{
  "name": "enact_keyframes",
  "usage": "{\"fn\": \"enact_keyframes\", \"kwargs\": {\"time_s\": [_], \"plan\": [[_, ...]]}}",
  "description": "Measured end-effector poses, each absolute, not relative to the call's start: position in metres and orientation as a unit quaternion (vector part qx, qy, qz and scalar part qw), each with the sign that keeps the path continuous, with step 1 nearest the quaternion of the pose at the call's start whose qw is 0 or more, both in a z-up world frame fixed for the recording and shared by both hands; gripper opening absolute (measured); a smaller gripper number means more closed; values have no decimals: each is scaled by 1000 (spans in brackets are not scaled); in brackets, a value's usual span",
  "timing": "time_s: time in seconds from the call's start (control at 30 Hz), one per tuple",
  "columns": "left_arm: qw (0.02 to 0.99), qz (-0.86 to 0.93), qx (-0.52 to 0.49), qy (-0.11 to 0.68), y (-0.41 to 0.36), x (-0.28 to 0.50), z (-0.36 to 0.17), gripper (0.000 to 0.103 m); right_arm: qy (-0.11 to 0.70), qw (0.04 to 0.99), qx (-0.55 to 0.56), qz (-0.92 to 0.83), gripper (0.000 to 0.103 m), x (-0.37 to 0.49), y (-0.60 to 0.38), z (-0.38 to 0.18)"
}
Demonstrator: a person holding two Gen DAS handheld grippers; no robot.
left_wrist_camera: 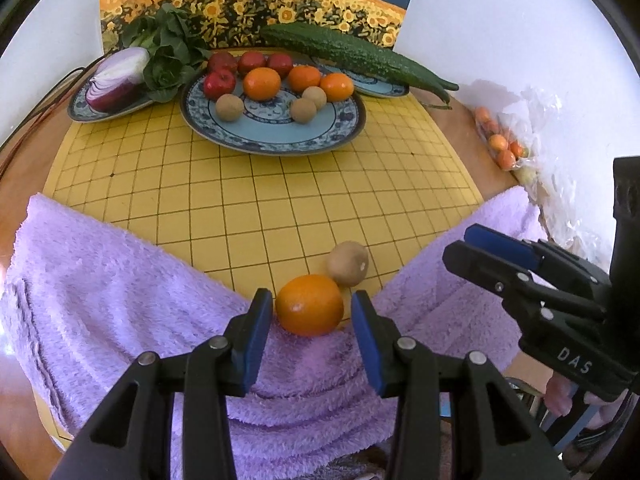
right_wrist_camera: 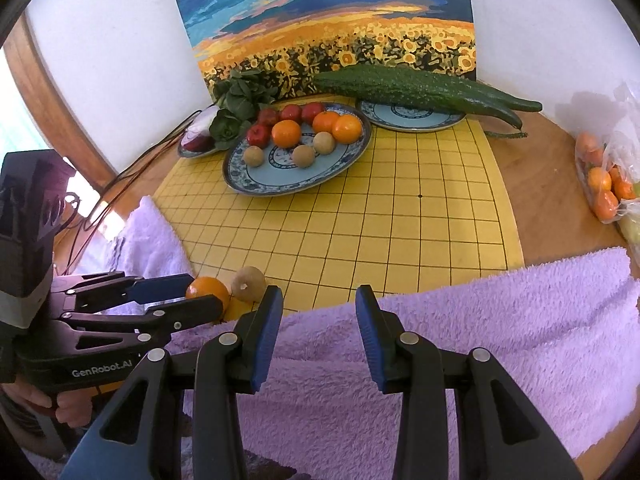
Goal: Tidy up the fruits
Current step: 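Grasp the orange with the left tool while the right tool grasps the last kiwi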
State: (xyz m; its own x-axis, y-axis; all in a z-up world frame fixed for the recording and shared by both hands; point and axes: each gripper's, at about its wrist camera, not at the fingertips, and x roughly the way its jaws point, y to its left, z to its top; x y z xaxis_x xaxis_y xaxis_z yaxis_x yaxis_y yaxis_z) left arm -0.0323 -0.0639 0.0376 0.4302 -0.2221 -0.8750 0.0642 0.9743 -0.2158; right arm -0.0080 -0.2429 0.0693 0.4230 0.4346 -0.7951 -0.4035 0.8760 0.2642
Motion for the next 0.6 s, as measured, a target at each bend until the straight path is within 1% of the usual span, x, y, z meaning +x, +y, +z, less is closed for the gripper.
{"fn": "enact_keyframes", "kwargs": {"time_s": [0.13, 0.2, 0.6], "plan": [[842, -86, -74, 528, -65, -31, 35, 43, 477, 843, 16, 248, 39, -8, -242, 69], [841, -88, -72, 528, -65, -29, 34, 38, 477, 843, 16, 248, 39, -7, -242, 69], [848, -84, -75, 518, -53, -26, 42, 38, 481, 839, 16, 254, 39, -2, -233, 66]]}}
